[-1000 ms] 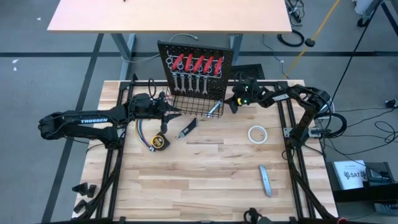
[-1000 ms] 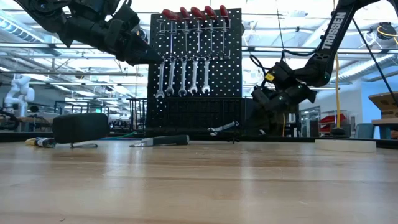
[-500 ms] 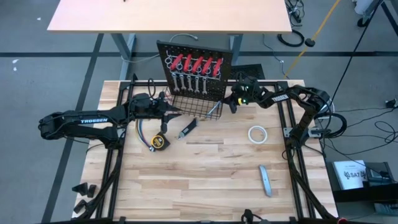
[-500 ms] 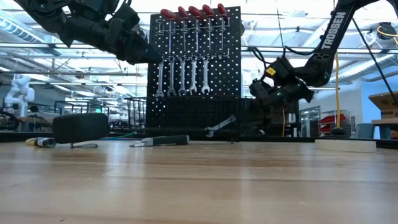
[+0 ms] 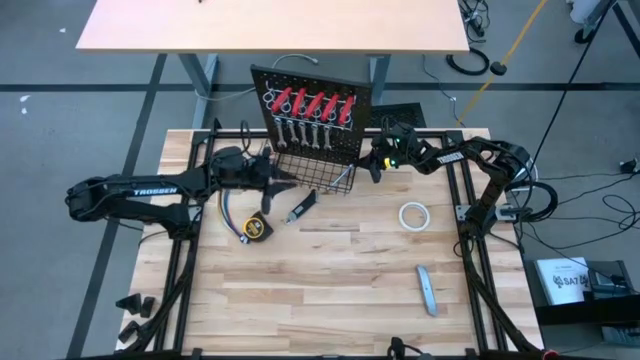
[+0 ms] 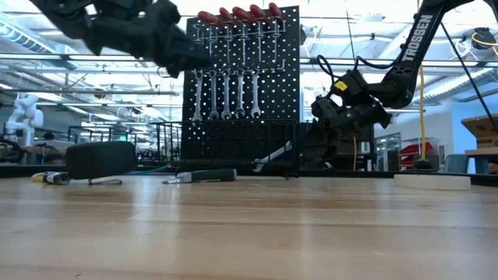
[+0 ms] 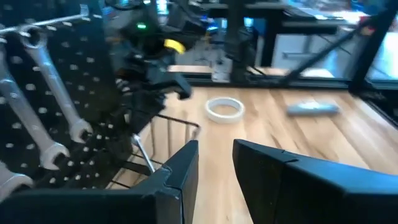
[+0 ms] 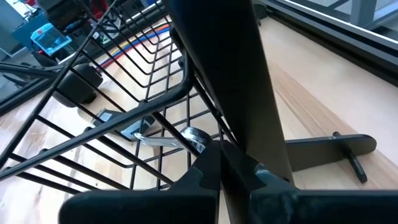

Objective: Hang tools onto peg board
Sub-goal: Hang the wrench on the peg board

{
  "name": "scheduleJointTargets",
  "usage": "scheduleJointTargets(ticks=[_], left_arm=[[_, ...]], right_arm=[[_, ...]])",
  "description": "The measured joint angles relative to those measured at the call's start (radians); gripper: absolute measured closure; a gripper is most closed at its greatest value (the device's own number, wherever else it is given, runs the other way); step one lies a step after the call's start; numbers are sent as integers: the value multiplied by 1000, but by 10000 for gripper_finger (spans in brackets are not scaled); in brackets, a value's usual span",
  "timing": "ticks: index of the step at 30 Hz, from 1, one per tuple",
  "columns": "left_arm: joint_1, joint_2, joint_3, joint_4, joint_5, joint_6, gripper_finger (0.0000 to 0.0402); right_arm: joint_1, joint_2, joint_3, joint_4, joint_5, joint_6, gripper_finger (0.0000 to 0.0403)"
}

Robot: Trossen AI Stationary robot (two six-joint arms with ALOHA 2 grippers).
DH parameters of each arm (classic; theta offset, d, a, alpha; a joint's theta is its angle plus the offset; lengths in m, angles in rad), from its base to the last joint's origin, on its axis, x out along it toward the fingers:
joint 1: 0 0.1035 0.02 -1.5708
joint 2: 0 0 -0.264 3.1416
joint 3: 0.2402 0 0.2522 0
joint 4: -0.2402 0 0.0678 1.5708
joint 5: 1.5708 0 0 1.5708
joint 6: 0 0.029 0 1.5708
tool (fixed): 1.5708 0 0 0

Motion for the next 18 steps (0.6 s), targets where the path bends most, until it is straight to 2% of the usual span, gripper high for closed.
scheduleJointTargets(ticks=[3, 7, 12, 18], left_arm=[[-25, 82, 82, -27, -57, -32, 295], [-68, 243, 253, -119, -136, -57, 295], [-101, 458, 450, -232, -336, -57, 295], [-107, 630, 548, -206, -429, -57, 295]], right_arm=[[0, 0, 0, 2, 0, 1, 403], [0, 0, 0, 2, 0, 4, 403], [0, 0, 0, 2, 0, 4, 403], [0, 0, 0, 2, 0, 4, 403]])
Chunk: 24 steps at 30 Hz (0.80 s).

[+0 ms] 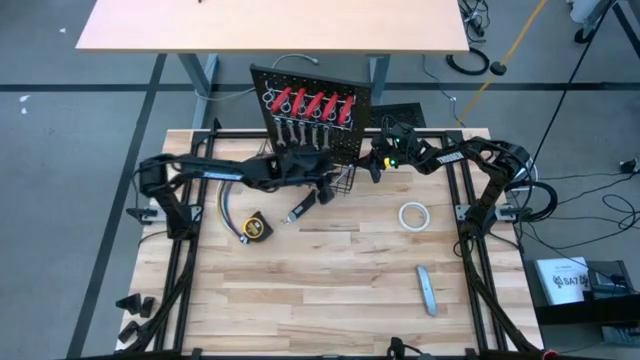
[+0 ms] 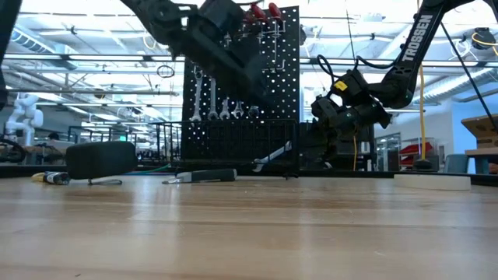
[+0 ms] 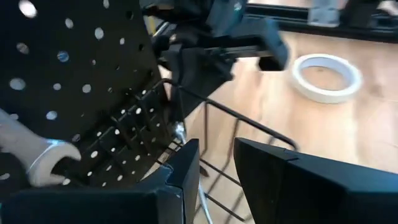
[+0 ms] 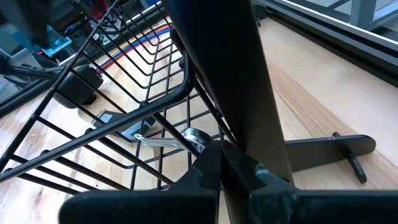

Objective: Hang tools onto peg board
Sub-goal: Hang the wrench on the peg board

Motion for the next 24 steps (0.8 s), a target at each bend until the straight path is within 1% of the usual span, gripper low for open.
scheduleJointTargets(ticks=[2, 4, 8, 11, 13, 15, 17, 20, 24], left_arm=[[-4, 36, 7, 30, -35, 0, 295], [-13, 67, 7, 62, -100, 7, 295], [-52, 118, 7, 136, -233, 80, 295], [-73, 141, 7, 199, -301, 84, 295], [-78, 152, 8, 222, -328, 81, 295], [-76, 163, 24, 209, -334, 61, 295], [-68, 176, 52, 155, -323, 27, 295], [-54, 208, 106, 64, -257, -1, 295], [-45, 248, 174, -1, -206, -5, 295]], right_arm=[[0, 0, 0, 0, 0, -1, 403], [0, 0, 0, 0, 0, -2, 403], [0, 0, 0, 0, 0, -3, 403], [2, 0, 0, -1, 0, -3, 403], [3, 0, 0, -1, 1, -3, 403], [3, 0, 0, -1, 1, -3, 403], [3, 0, 0, -1, 0, -3, 403], [4, 0, 0, -1, 2, -5, 403], [12, 0, 0, 6, 6, -28, 403]])
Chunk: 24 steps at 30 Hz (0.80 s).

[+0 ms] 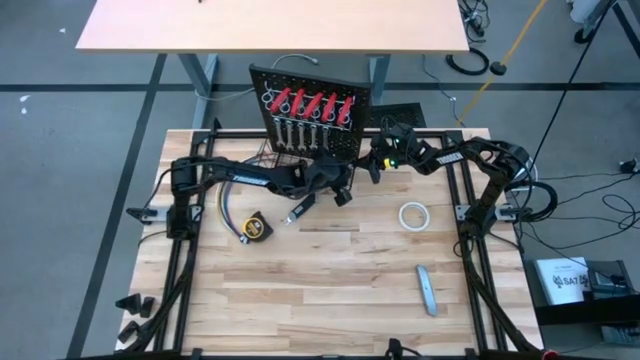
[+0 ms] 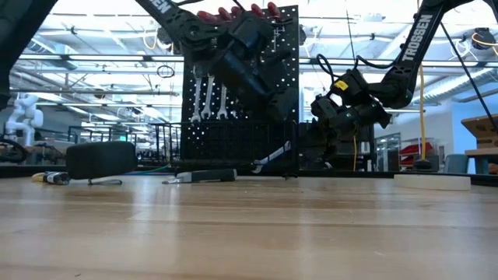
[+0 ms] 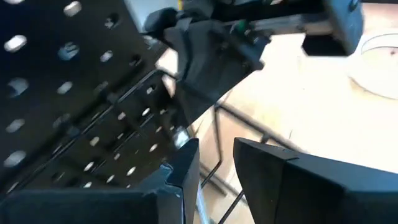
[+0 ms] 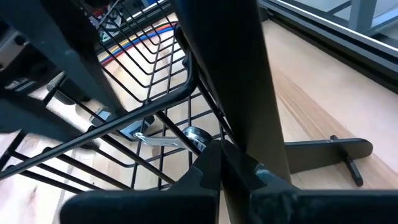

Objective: Hang tools onto peg board
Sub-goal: Hang the wrench on the peg board

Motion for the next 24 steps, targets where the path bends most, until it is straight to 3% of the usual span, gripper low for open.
scheduleJointTargets(ticks=[11, 24], left_arm=[[65, 27, 115, -211, 88, -64, 295], [128, 25, 122, -262, 281, -72, 295]], right_arm=[[11, 1, 0, 43, -20, -14, 403], [9, 0, 0, 43, -11, -25, 403]])
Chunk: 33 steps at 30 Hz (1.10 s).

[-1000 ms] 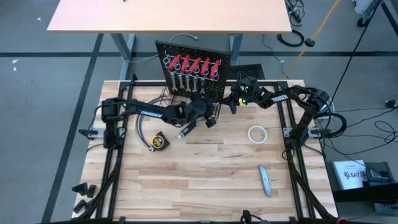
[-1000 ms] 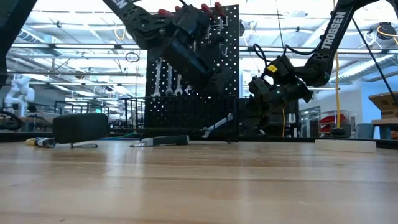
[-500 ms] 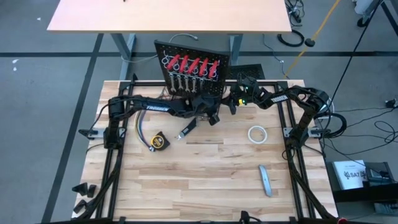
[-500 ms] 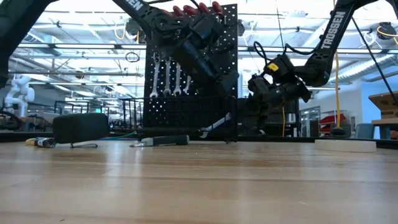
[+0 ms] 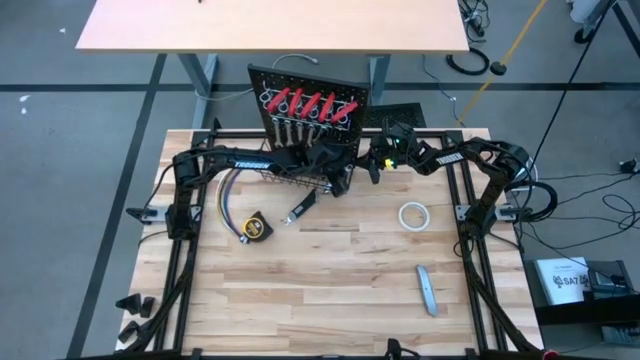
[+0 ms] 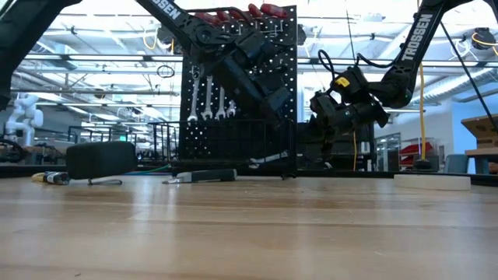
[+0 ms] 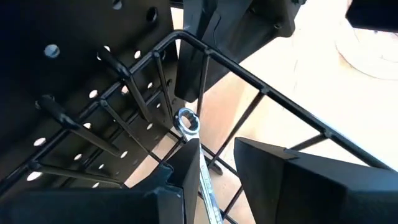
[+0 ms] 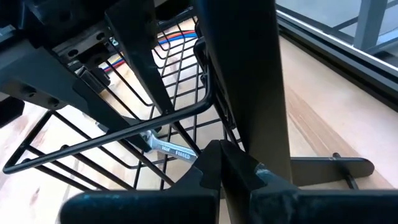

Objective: Hang tools onto peg board
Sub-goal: Hang the wrench on the peg board

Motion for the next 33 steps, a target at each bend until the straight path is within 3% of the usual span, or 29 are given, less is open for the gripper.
scheduleJointTargets(ticks=[11, 17, 26, 33], left_arm=[[5, -2, 0, -15, -3, 29, 295], [7, -5, 0, -21, -8, 35, 295], [7, -5, 0, -32, -2, 50, 295], [7, -6, 0, -33, 21, 57, 295]], right_arm=[[-24, -3, 1, -25, 52, -13, 403], [-56, -44, 1, -196, 148, -71, 403], [-44, -34, 1, -244, 84, -149, 403], [-12, -33, 1, -222, 153, -157, 403]])
